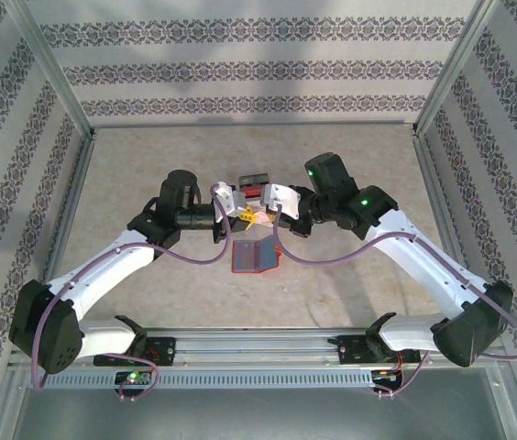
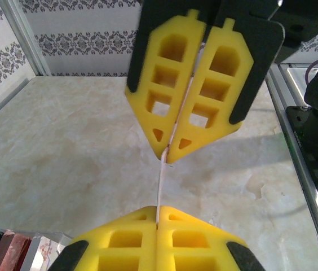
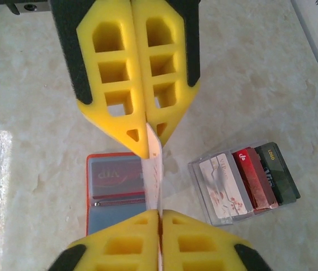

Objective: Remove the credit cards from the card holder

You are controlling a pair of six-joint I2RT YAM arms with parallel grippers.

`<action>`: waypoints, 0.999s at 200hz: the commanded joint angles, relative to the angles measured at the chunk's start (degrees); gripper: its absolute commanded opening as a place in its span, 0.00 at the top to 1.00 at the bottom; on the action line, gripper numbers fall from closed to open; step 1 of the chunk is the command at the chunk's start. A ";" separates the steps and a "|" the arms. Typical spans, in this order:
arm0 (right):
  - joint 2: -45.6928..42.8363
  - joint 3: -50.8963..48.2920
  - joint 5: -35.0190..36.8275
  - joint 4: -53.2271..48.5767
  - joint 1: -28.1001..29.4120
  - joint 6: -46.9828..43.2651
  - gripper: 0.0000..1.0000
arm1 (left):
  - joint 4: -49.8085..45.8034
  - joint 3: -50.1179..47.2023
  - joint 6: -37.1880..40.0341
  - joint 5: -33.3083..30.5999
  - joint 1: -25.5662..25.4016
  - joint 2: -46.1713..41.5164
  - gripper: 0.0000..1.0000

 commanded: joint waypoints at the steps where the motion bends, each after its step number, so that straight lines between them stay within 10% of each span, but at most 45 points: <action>1: 0.34 0.57 -4.48 -0.44 -1.07 0.39 0.81 | 2.55 -0.13 -0.46 0.82 -0.60 -1.89 1.00; 52: 1.56 0.46 -6.19 1.39 -1.39 1.02 0.76 | 5.24 -0.96 -1.94 1.08 -0.61 -1.93 1.00; 105: 1.96 1.11 -5.71 0.66 -1.81 0.14 1.00 | 4.75 -2.14 -1.74 -0.48 -0.64 -2.76 0.92; 145: 4.60 3.87 -2.11 -2.83 -2.03 -2.79 1.00 | 6.03 -6.98 -2.69 -8.70 -0.67 -5.93 0.47; 200: 13.70 10.90 9.54 -6.08 -1.40 -8.78 1.00 | 4.40 -17.20 -10.62 -31.99 -0.67 -16.28 0.23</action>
